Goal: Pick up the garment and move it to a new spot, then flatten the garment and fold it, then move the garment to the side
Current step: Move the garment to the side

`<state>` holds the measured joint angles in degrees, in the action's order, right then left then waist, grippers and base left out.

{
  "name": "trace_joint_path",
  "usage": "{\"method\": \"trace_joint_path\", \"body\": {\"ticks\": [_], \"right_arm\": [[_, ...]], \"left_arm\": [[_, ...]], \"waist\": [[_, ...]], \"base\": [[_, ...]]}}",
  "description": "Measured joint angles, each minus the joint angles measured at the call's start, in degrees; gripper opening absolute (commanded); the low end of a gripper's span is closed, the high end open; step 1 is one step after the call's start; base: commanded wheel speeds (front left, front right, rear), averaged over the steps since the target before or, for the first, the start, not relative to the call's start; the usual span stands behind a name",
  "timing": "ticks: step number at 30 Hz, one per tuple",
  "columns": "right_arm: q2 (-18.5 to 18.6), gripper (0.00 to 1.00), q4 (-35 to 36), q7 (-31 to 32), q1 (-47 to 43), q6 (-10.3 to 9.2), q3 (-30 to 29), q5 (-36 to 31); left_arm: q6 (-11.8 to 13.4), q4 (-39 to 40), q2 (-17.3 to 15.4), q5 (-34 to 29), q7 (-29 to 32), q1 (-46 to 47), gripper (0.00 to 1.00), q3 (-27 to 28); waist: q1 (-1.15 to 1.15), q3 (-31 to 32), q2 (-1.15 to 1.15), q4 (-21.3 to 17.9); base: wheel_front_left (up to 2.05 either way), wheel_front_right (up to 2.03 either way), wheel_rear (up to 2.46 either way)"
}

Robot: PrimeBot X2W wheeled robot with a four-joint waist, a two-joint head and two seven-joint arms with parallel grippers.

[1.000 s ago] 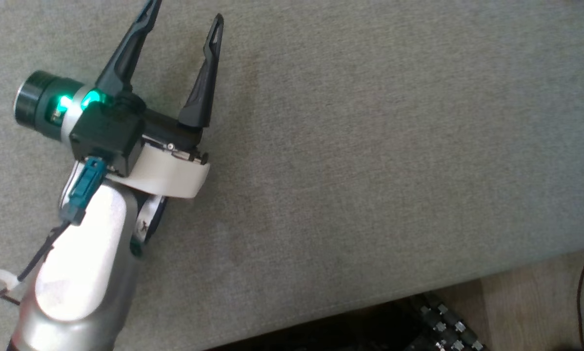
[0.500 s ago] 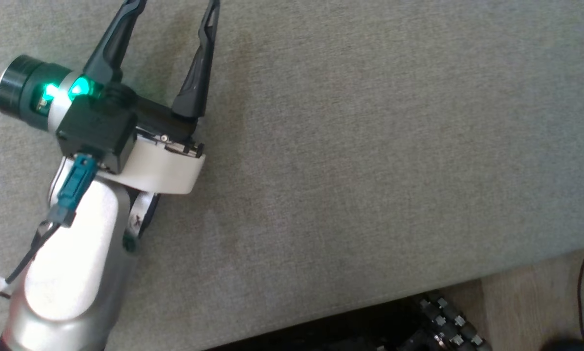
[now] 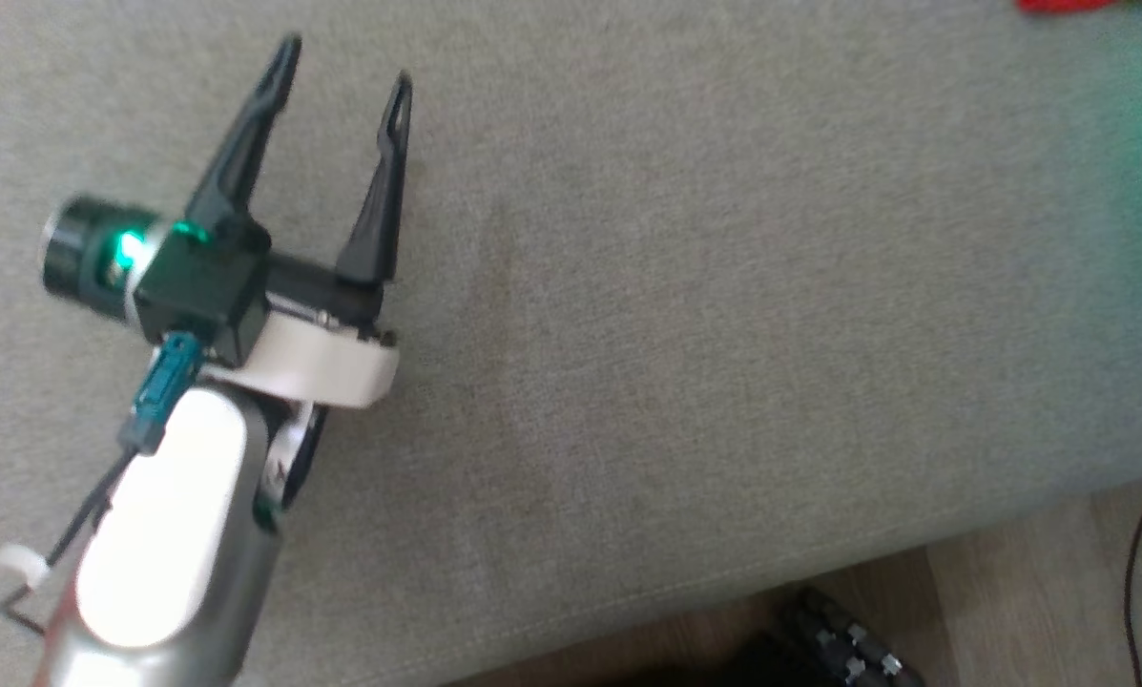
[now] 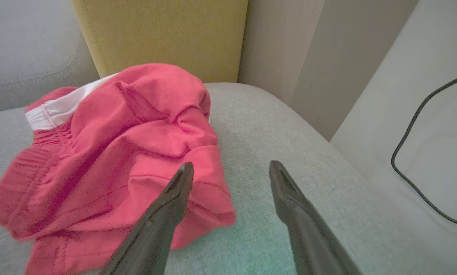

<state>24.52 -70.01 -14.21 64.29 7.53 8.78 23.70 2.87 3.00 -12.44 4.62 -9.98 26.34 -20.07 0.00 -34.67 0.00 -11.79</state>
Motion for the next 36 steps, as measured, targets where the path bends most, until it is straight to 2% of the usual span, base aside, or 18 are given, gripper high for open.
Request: {"method": "trace_joint_path", "body": {"ticks": [3, 8, 15, 16, 23, 29, 36], "right_arm": [[-0.8, 1.00, 2.9, 0.0, -4.5, 0.00, -1.3, 0.7], [-2.6, 1.00, 15.7, -0.2, -14.9, 0.00, -4.3, 0.9], [-8.0, 1.00, 33.8, -0.2, -30.8, 0.00, -6.2, -2.9], [-9.4, 1.00, 38.4, 0.0, -34.1, 0.00, -6.6, -4.2], [-15.4, 1.00, 53.9, 4.4, -43.7, 0.00, -7.0, -9.4], [-18.1, 1.00, 60.9, 7.8, -50.6, 0.00, -6.5, -11.8], [-19.2, 1.00, 64.6, 10.1, -56.9, 0.00, -6.1, -12.7]], "left_arm": [[1.0, -1.5, 0.3, 1.3, -0.8, -2.8, 1.00, 0.2], [2.5, -3.1, 1.0, 3.6, -1.8, -8.0, 1.00, 0.9], [4.0, -3.9, 1.3, 6.3, -2.5, -13.3, 1.00, 2.9], [4.2, -4.3, 1.5, 7.1, -2.7, -14.0, 1.00, 3.6], [4.7, -5.7, 1.6, 8.7, -3.2, -16.3, 1.00, 4.4], [4.7, -7.0, 1.6, 9.3, -3.2, -19.1, 1.00, 4.4], [4.6, -7.7, 1.5, 9.3, -3.3, -22.7, 1.00, 3.8]], "waist": [[0.00, 2.9, 0.00, 0.2], [0.00, 8.2, 0.00, 0.9], [0.00, 14.6, 0.00, 2.7], [-0.01, 15.9, 0.00, 3.5], [-0.01, 19.6, 0.00, 7.1], [-0.01, 23.0, 0.00, 9.2], [-0.01, 26.9, 0.00, 10.7]], "base": [[0.00, 0.00, 0.00], [0.00, 0.00, 0.00], [0.00, 0.00, 0.00], [0.00, 0.00, 0.00], [0.00, 0.00, 0.00], [0.00, 0.00, 0.00], [0.00, 0.00, 0.00]]}}
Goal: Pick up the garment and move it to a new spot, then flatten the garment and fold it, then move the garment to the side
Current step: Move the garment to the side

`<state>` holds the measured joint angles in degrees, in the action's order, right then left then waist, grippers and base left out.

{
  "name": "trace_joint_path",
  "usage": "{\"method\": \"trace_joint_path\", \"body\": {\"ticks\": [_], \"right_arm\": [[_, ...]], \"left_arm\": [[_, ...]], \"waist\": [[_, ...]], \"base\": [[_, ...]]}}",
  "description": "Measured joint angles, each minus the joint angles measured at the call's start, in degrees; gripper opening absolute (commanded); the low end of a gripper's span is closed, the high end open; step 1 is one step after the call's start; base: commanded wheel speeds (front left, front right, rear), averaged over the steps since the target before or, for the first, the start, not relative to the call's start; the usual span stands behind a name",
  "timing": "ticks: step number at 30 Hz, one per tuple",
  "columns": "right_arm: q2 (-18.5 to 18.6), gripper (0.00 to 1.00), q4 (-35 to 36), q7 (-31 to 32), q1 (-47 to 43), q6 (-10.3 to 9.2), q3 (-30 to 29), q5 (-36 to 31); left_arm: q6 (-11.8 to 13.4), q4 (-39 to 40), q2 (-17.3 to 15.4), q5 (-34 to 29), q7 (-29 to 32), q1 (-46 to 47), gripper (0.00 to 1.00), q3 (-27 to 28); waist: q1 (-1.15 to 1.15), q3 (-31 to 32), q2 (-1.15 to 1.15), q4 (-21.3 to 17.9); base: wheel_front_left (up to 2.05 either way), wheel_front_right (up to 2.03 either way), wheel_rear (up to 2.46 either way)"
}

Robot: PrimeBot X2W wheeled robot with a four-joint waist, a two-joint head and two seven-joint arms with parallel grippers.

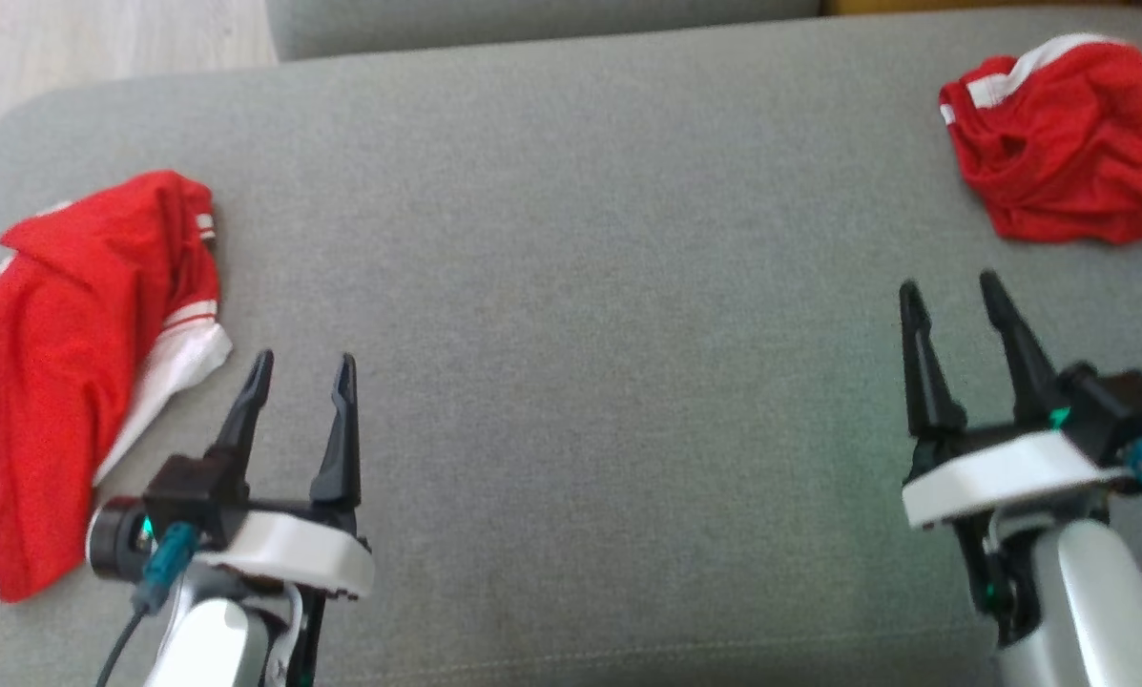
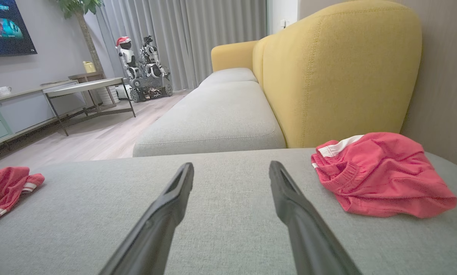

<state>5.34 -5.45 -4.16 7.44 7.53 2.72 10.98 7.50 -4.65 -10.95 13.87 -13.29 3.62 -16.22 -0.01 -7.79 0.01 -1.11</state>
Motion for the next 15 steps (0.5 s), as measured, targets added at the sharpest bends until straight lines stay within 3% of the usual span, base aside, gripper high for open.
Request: {"method": "trace_joint_path", "body": {"ticks": [15], "right_arm": [[-1.4, 1.00, 3.1, 2.7, -8.4, 0.00, -0.9, -1.5]], "left_arm": [[0.2, -0.6, -0.6, 1.0, 0.1, -5.3, 1.00, -1.5]], "waist": [[0.00, 5.9, 0.00, 0.3]], "base": [[0.00, 0.00, 0.00]]}}
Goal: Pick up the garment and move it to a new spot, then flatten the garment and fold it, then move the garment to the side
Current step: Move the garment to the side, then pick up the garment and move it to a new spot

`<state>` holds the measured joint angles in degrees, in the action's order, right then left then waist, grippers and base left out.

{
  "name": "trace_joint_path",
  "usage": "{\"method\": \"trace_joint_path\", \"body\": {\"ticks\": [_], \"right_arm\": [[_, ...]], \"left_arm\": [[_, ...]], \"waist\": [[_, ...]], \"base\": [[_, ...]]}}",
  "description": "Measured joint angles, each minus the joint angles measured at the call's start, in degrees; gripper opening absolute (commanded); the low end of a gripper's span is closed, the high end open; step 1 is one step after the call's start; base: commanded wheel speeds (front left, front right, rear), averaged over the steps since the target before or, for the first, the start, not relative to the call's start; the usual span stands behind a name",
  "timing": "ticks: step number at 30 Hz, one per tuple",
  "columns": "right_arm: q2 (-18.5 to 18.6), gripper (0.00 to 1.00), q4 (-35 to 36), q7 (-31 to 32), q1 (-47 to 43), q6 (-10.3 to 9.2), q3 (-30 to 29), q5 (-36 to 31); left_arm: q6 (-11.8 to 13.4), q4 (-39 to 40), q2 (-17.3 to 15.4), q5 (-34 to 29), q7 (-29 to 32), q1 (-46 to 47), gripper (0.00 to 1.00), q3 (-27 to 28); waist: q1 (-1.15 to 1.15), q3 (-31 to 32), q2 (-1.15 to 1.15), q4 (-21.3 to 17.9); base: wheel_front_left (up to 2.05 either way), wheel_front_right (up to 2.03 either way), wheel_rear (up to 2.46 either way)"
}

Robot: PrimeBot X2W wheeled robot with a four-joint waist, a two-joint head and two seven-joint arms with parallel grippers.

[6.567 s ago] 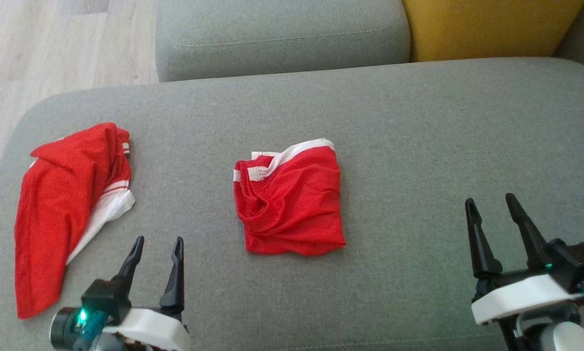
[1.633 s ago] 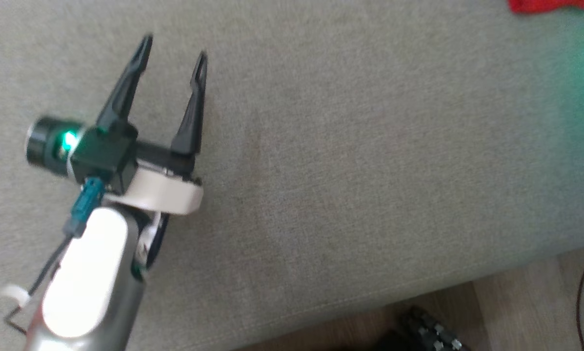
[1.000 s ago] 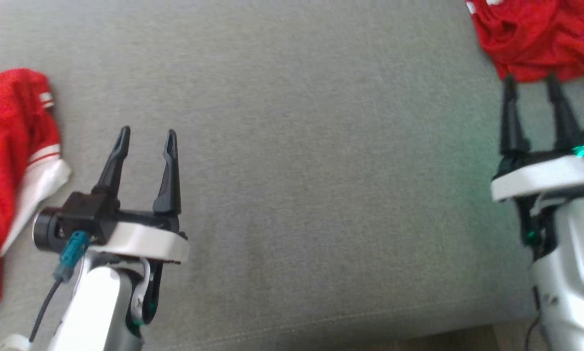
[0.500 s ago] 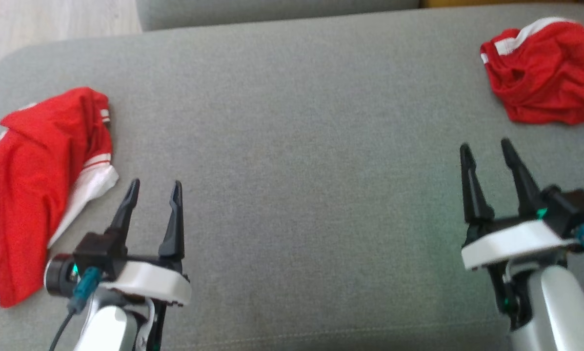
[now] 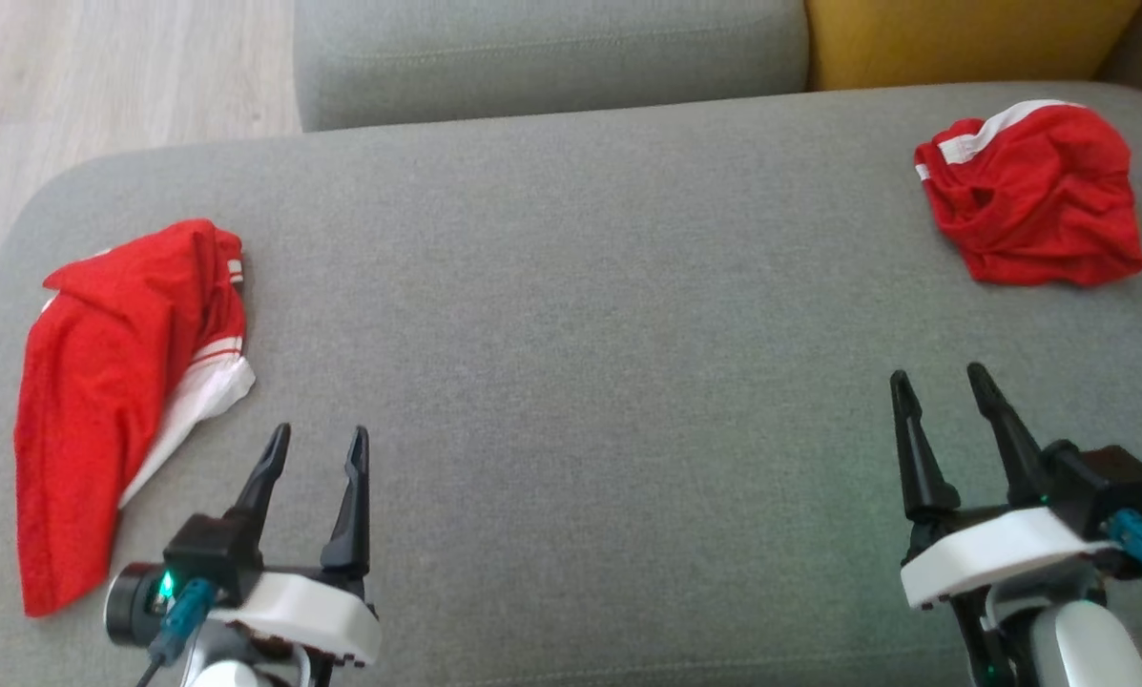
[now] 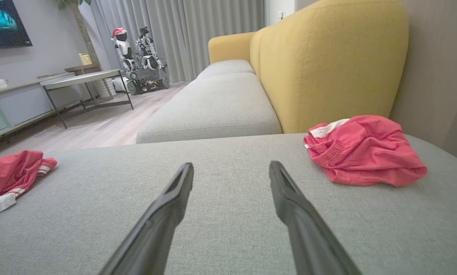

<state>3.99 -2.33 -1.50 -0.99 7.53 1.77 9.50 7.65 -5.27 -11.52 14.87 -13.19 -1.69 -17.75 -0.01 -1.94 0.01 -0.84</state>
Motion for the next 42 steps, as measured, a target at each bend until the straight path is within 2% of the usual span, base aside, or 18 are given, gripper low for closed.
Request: {"method": "trace_joint_path", "body": {"ticks": [31, 42], "right_arm": [[-1.1, 1.00, 1.6, 0.6, -1.0, 0.00, -0.4, -1.0], [-1.2, 1.00, 1.7, 1.0, -1.0, 0.00, -1.0, -1.0]], "left_arm": [[1.4, 0.8, -0.8, 0.4, 0.5, -0.5, 1.00, -0.3], [1.8, 0.7, -0.8, 1.0, 0.5, -0.5, 1.00, -0.5]], "waist": [[0.00, 0.4, 0.00, 0.2], [0.01, 0.8, 0.00, 1.7]], "base": [[0.00, 0.00, 0.00], [0.00, 0.00, 0.00]]}}
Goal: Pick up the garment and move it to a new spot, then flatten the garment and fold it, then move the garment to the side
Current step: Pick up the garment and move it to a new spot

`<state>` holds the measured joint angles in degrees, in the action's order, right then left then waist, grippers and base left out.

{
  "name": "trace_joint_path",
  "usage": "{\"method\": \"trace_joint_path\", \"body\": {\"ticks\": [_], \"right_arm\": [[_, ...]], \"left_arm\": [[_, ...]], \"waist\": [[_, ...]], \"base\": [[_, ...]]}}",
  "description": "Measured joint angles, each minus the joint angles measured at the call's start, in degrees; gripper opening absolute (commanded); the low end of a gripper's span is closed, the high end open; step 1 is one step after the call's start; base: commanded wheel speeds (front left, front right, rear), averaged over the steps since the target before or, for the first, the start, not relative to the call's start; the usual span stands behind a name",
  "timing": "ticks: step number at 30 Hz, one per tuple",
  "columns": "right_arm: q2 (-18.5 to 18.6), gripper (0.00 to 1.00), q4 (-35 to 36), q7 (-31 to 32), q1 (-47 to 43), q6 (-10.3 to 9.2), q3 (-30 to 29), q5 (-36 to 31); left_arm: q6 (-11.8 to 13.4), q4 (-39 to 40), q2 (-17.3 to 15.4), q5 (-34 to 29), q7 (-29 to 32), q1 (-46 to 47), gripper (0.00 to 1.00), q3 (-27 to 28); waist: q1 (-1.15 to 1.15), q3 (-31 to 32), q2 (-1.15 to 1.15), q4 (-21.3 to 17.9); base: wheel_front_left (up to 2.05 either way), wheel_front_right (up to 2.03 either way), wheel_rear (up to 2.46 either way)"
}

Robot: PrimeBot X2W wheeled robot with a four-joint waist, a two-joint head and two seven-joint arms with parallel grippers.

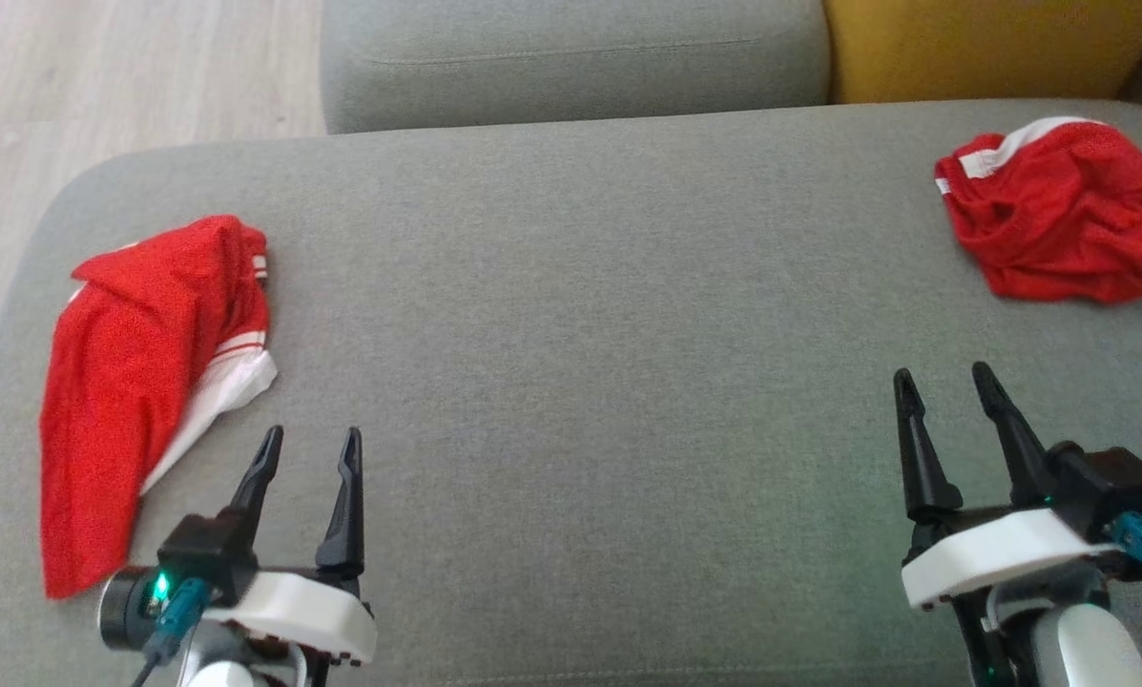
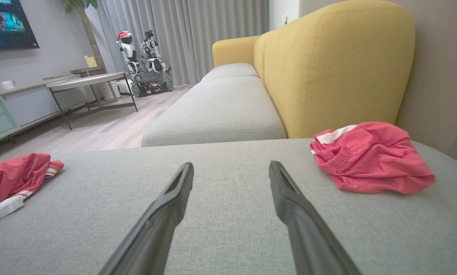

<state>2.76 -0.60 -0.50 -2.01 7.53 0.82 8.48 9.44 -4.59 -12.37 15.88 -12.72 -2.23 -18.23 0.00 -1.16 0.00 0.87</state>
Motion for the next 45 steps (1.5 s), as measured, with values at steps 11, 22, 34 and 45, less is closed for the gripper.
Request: {"method": "trace_joint_path", "body": {"ticks": [11, 22, 34, 45], "right_arm": [[0.0, 1.00, 3.9, 0.6, -0.1, 0.00, 1.1, -0.9], [-0.1, 1.00, 5.9, 1.8, -0.1, 0.00, 2.9, -1.0], [-0.1, 1.00, 6.1, 2.4, -0.1, 0.00, 3.7, -1.0], [0.0, 1.00, 7.8, 3.4, 0.2, 0.00, 4.0, -1.0]], "left_arm": [[0.7, 0.5, 0.0, 0.9, -0.5, 0.8, 1.00, 0.6], [1.7, 0.9, -0.3, 0.9, -1.0, 1.3, 1.00, 2.2], [2.2, 1.2, -0.3, 1.5, -1.1, 1.1, 1.00, 2.4], [1.1, 0.6, -0.2, 2.9, -1.6, 3.3, 1.00, 2.8]], "waist": [[0.00, -0.6, 0.00, 7.5], [0.00, -0.8, 0.00, 17.4], [0.00, -1.3, 0.00, 20.8], [0.00, -4.3, 0.00, 20.4]], "base": [[0.00, 0.00, 0.00], [0.00, 0.00, 0.00], [0.00, 0.00, 0.00], [0.00, 0.00, 0.00]]}}
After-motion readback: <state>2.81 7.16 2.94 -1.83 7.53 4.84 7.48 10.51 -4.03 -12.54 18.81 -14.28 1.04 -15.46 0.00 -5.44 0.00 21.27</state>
